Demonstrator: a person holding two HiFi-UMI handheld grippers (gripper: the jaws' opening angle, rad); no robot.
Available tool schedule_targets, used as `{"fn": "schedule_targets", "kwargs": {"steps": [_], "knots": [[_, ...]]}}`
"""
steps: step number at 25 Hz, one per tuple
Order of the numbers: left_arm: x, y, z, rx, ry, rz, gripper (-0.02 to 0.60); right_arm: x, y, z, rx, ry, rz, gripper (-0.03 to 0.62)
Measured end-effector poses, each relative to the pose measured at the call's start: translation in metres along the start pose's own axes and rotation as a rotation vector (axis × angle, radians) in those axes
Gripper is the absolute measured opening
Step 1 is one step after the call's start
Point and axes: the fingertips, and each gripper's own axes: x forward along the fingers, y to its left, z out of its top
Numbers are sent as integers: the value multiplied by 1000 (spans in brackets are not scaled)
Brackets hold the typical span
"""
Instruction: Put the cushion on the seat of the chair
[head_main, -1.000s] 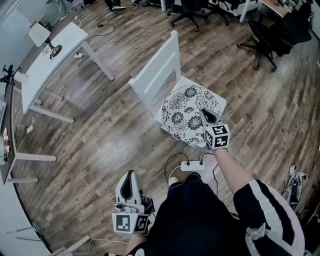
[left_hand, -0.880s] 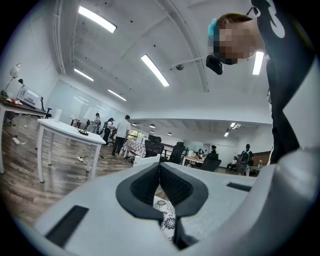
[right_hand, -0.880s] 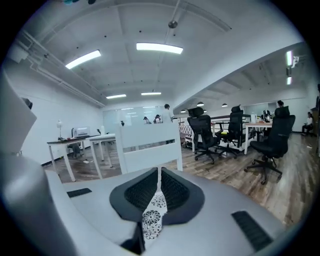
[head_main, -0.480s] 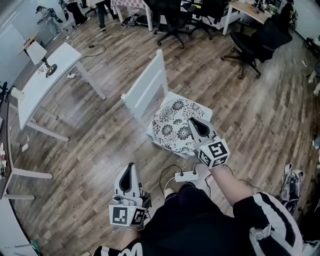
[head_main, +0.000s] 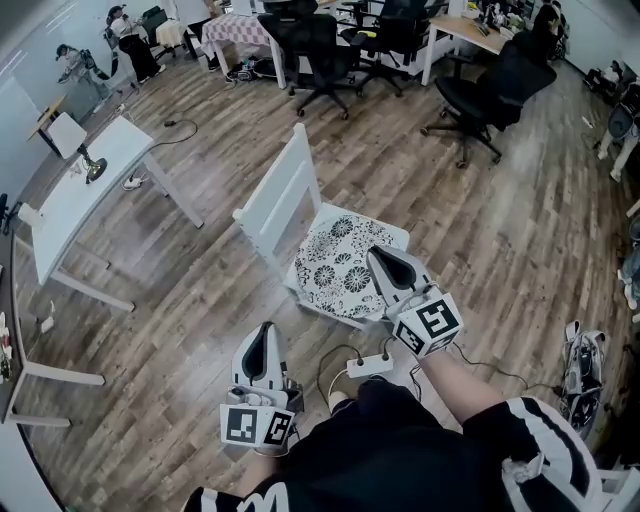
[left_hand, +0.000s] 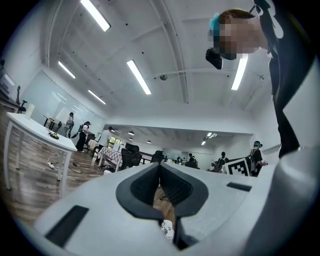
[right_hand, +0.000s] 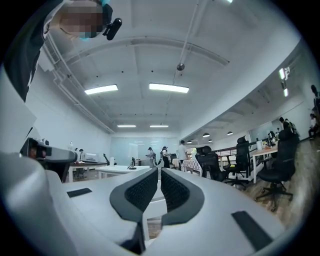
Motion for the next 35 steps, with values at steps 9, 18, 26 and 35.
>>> {"fn": "schedule_targets", "kwargs": {"steps": [9, 18, 26, 35], "knots": [[9, -20, 2, 16, 5, -87, 6, -18, 35, 48, -24, -89, 0, 31], [16, -49, 4, 24, 1, -187, 6, -46, 64, 55, 6, -98, -38, 18], [14, -81, -11, 19, 38, -284, 6, -75, 71, 46, 47, -99, -82, 20], [12, -108, -6, 55, 33, -313, 6, -92, 76, 52, 33, -110, -51, 20]]}}
